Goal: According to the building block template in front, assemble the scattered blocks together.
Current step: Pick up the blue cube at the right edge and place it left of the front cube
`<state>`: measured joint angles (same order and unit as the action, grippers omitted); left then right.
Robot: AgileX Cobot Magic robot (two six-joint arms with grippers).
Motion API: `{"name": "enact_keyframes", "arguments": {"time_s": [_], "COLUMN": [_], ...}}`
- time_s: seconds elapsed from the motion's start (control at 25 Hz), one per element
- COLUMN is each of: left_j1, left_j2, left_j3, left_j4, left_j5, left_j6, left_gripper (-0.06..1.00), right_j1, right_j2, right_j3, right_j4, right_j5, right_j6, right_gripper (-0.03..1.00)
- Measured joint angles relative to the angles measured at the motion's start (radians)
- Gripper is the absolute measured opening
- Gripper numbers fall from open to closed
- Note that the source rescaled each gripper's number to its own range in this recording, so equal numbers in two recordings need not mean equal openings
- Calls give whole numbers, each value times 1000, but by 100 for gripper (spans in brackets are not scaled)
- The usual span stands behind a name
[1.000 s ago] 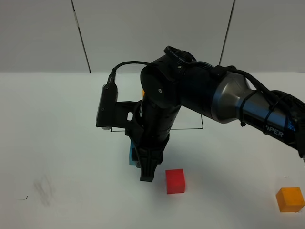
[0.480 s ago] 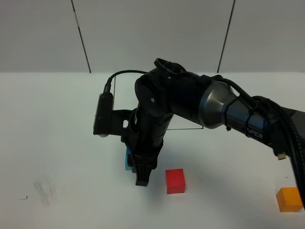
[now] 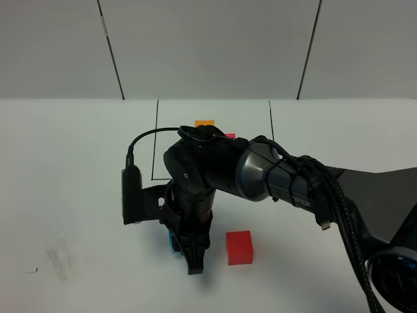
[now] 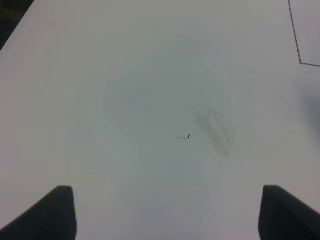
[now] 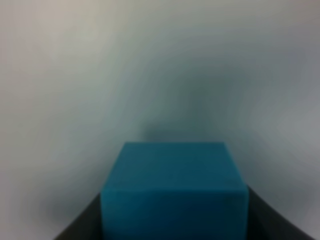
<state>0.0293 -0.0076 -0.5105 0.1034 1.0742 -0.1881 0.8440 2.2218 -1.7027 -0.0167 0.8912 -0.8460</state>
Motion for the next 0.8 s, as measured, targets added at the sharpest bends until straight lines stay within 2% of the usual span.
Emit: {"name": "enact_keyframes", "arguments": {"time_s": [0.44, 0.8], "left_j1": [0, 0], "left_j2": [0, 0], "left_j3": [0, 0], "left_j4": [0, 0], "left_j5": [0, 0], "left_j6": [0, 0], "left_gripper": [82, 82], "right_j1": [0, 0], "right_j2": [53, 54], "right_j3": [0, 0], "right_j4": [-34, -69], "right_j5": [38, 47], "right_j6": [-4, 117], "right_gripper": [1, 1]}}
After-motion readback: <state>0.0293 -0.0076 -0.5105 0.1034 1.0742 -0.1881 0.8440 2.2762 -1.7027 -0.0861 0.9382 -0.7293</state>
